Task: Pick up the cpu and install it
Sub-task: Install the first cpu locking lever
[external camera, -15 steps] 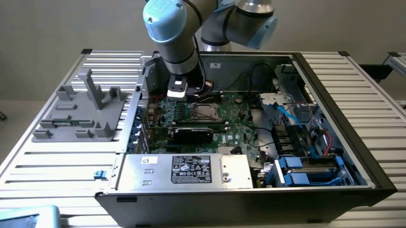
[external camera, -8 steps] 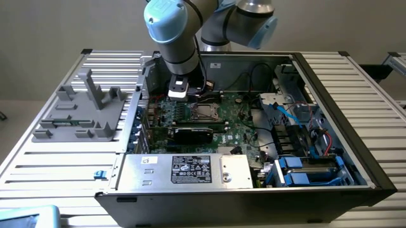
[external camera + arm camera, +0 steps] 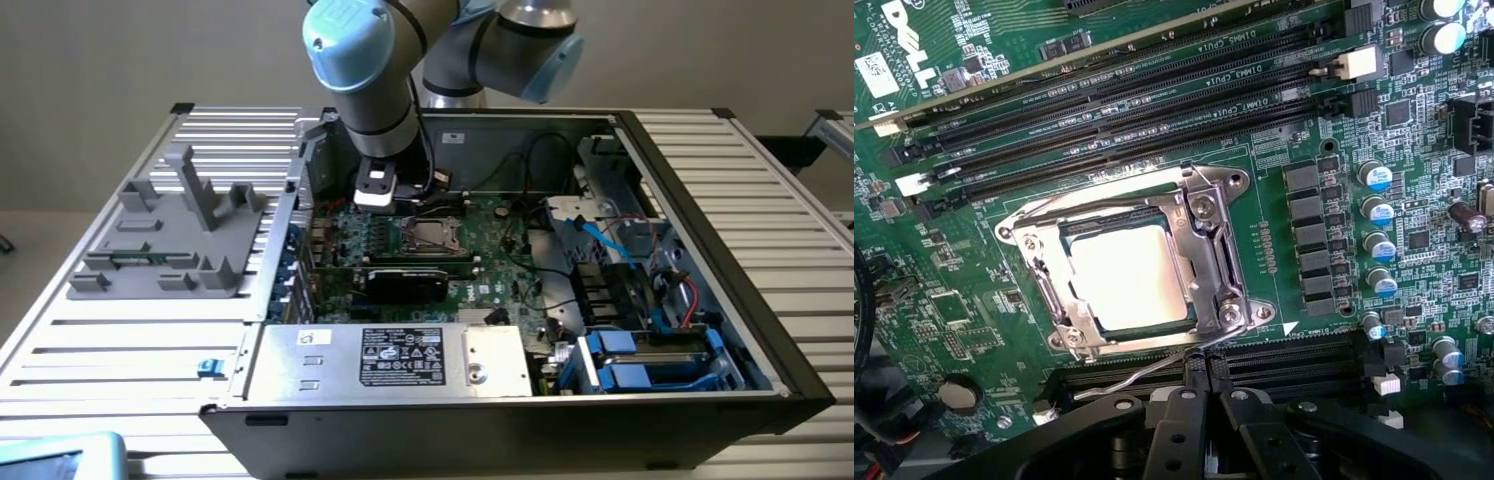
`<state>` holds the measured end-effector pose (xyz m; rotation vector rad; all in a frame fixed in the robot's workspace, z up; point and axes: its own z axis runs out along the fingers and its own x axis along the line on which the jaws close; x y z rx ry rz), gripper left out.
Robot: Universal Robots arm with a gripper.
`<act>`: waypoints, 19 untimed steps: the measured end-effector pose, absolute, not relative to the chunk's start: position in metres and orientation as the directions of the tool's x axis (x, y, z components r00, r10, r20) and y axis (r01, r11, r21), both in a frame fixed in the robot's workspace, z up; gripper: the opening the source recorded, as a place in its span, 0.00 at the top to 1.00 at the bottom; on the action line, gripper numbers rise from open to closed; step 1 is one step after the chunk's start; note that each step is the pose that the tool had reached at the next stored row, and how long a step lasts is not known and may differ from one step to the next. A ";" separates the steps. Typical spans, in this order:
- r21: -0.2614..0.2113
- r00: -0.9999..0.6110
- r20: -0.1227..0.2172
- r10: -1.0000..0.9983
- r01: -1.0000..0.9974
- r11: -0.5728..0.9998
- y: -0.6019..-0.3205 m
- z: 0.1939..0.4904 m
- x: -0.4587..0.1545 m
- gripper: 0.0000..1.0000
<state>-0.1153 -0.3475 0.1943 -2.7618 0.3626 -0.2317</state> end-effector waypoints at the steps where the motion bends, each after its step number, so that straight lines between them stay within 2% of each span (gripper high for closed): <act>1: -0.357 0.954 0.115 -0.277 -0.221 -0.908 -0.348 0.194 -0.115 0.89; 19: -0.358 0.953 0.123 -0.277 -0.218 -0.908 -0.348 0.189 -0.110 0.89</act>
